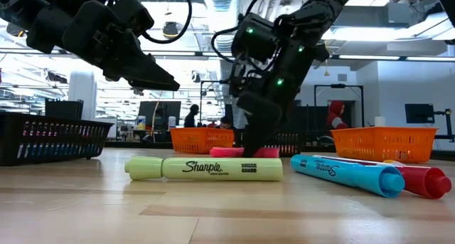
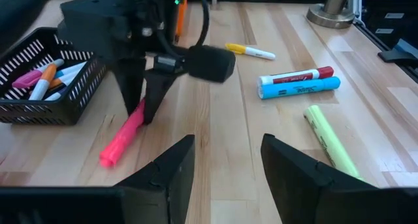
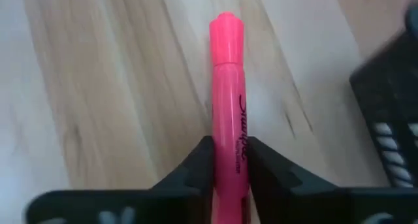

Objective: Pick & Place Markers
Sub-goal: Put the pink highlighter into the right orange bin, then put the light green highlighter into the right orange bin

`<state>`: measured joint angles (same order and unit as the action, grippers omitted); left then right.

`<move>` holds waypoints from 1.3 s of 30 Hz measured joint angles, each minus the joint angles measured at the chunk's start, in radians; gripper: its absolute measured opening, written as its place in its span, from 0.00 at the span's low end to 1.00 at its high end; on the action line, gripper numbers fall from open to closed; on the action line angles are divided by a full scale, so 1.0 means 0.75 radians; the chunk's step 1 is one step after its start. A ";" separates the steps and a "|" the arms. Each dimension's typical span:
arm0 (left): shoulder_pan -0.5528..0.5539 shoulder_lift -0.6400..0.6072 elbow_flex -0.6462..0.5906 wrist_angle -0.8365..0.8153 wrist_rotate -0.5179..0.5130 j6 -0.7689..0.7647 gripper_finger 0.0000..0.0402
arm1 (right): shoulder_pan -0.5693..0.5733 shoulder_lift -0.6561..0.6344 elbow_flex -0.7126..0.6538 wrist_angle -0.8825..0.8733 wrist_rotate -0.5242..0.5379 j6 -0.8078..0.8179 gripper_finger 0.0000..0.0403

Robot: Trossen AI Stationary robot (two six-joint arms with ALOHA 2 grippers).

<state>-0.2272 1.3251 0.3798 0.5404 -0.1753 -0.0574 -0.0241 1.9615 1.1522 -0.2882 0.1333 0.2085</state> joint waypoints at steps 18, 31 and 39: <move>0.000 0.000 0.000 -0.001 0.000 -0.005 0.43 | 0.153 -0.606 -0.020 -1.068 0.393 0.927 0.18; -0.001 0.000 0.000 0.000 0.000 -0.005 0.43 | 0.168 -0.768 -0.444 -1.037 0.349 1.334 0.20; -0.001 0.000 0.000 0.005 0.000 -0.005 0.43 | 0.160 -0.755 -0.508 -1.020 0.347 1.437 0.27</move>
<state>-0.2276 1.3251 0.3798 0.5439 -0.1753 -0.0615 0.0956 1.3956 0.7712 -1.0533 0.3935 1.2866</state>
